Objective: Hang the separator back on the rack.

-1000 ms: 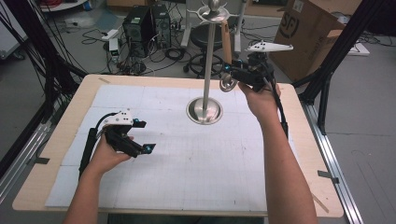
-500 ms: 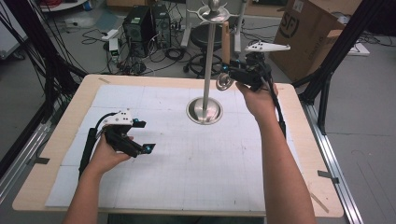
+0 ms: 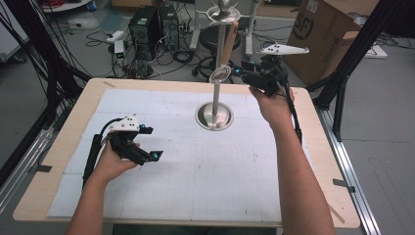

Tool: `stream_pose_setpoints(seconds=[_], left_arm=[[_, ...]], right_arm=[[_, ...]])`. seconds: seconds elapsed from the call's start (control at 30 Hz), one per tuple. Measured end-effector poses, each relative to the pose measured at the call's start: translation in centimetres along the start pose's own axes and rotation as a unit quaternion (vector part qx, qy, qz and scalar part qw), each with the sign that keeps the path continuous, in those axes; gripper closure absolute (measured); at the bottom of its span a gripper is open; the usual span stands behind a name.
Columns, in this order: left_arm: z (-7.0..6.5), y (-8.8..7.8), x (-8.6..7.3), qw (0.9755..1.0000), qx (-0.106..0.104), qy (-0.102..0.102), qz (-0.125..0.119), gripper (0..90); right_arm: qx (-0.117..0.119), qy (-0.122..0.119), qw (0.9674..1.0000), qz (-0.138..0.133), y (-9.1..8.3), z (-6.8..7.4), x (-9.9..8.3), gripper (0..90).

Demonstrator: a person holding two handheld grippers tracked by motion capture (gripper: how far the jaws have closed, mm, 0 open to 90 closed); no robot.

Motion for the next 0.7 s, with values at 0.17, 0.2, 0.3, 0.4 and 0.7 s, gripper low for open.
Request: stream_pose_setpoints(seconds=[0.17, 0.2, 0.3, 0.4, 0.7], left_arm=[[0.0, 0.0, 0.0, 1.0000, 0.001, 0.001, 0.001, 1.6], [0.0, 0.0, 0.0, 1.0000, 0.000, 0.002, 0.001, 1.6], [0.0, 0.1, 0.0, 1.0000, 0.000, 0.002, 0.000, 1.6], [0.0, 0.1, 0.0, 1.0000, 0.001, -0.001, 0.002, 1.6], [0.0, 0.1, -0.1, 1.0000, 0.001, 0.001, 0.003, 1.6]], right_arm=[[0.000, -0.002, 1.0000, -0.003, -0.5, 0.0, 0.0, 59.7], [0.001, -0.004, 1.0000, -0.003, -0.6, 0.0, 0.0, 59.0], [0.000, -0.003, 1.0000, -0.004, -0.9, 0.0, -0.2, 57.4], [0.001, -0.006, 1.0000, -0.001, -1.3, 0.0, -0.3, 56.5], [0.009, -0.017, 0.9998, 0.005, -2.2, 0.3, -1.0, 53.7]])
Point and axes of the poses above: each handheld gripper's, and its own axes: y roughly forward along the jaws, x roughly out of its top, z roughly to its left, the point moved 7 cm from there along y, roughly forward along the jaws, and after that the axes turned 11 degrees about x, right-handed, at the moved point
